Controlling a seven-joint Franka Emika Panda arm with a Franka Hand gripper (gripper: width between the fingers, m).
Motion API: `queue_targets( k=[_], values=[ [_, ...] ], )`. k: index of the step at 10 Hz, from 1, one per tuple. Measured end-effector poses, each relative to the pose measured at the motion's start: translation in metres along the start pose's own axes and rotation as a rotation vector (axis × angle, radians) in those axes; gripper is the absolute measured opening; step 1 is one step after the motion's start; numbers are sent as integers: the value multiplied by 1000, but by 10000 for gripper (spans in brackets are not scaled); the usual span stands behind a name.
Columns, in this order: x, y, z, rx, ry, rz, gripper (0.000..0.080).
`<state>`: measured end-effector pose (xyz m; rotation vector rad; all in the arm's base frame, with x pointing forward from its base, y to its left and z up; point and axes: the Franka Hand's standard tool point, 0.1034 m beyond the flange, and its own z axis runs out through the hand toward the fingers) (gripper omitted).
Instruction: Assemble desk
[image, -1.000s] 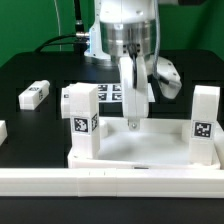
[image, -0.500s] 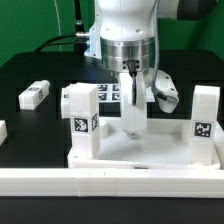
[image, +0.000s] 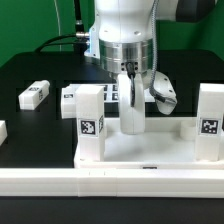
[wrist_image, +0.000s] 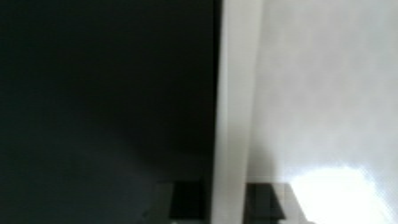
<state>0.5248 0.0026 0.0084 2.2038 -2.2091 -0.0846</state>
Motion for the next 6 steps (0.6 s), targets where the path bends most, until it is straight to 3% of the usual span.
queue_targets(
  k=[3,6],
  values=[
    [6,3,1,4,7,-31,76],
    [30,25,1,1,21,-123,71]
  ],
)
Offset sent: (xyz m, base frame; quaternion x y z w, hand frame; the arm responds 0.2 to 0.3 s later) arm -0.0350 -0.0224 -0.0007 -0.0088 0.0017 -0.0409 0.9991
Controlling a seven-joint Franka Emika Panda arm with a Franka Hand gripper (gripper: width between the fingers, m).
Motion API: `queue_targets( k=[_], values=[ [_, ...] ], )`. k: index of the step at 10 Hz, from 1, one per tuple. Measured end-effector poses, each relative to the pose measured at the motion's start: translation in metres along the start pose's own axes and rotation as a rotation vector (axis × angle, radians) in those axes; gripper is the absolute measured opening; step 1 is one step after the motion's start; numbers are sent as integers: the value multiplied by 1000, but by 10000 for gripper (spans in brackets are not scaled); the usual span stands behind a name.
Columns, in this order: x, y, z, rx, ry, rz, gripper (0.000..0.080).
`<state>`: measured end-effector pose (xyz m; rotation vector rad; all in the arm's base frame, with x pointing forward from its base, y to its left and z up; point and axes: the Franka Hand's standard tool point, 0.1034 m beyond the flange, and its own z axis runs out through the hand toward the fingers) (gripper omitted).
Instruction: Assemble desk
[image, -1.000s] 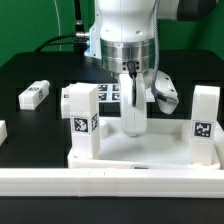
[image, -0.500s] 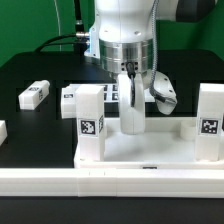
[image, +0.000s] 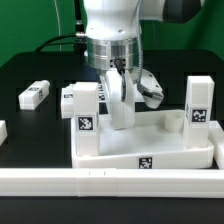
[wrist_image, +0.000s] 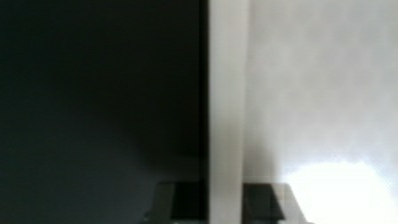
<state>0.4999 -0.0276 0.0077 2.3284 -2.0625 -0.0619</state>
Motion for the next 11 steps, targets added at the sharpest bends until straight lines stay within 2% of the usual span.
queue_targets(
  k=[2,7,11],
  values=[
    [13,3,-2,-2,8,-53,71],
    [12,1,-2,1,10,-102,70],
    [23,-3,-5,0,13,-474,70]
  ],
)
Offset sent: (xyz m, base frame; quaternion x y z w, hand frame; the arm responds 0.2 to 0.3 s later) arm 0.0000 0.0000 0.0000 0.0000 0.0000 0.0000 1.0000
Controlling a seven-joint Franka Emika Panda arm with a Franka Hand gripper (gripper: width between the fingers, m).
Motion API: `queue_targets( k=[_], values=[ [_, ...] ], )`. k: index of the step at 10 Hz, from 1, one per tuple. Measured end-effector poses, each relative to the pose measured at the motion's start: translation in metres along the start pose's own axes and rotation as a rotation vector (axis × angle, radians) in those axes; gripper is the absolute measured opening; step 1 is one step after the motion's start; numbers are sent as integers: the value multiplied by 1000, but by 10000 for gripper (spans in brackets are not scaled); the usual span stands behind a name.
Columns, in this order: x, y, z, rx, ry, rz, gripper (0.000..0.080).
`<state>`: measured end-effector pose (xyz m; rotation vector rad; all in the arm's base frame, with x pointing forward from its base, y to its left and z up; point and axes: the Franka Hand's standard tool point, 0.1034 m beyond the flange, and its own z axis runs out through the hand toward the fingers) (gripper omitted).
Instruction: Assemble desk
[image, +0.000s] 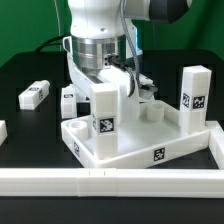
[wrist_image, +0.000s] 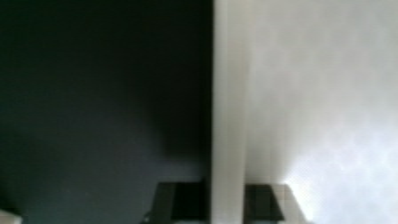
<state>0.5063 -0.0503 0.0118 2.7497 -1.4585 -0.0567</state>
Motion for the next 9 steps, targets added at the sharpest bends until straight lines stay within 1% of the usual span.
queue_targets(
  k=[2,6,7,8,9],
  values=[
    [3,2,0,4,11,-110,70],
    [5,3,0,1,15,-437,69],
    [7,2,2,-4,17,-483,69],
    [10,-3,2,-7,26,-561,67],
    [10,-9,2,-7,32,-583,67]
  ],
)
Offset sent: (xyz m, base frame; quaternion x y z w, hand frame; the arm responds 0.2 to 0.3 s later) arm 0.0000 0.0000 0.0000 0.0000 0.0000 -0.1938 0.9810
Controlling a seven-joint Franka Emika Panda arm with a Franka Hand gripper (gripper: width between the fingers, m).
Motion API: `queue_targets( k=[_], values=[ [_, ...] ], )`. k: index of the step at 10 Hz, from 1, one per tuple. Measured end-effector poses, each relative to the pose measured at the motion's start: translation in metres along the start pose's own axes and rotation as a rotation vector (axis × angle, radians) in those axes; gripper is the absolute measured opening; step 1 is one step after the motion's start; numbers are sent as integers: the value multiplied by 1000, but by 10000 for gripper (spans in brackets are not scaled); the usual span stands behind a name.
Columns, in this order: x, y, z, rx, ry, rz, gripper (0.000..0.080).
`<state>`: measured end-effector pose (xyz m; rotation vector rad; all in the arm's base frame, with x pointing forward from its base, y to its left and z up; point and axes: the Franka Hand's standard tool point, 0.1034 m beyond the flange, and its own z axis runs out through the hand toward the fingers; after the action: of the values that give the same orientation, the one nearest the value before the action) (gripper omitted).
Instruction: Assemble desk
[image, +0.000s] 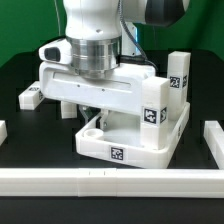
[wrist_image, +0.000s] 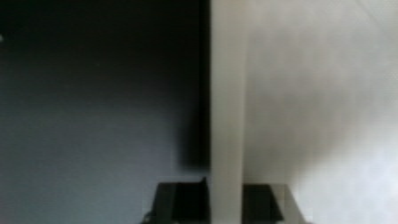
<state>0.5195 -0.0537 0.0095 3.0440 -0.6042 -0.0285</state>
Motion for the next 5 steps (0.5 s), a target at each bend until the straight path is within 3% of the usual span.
queue_targets(
  k=[5],
  values=[
    [3,2,0,-8,3,-304,67]
  ],
)
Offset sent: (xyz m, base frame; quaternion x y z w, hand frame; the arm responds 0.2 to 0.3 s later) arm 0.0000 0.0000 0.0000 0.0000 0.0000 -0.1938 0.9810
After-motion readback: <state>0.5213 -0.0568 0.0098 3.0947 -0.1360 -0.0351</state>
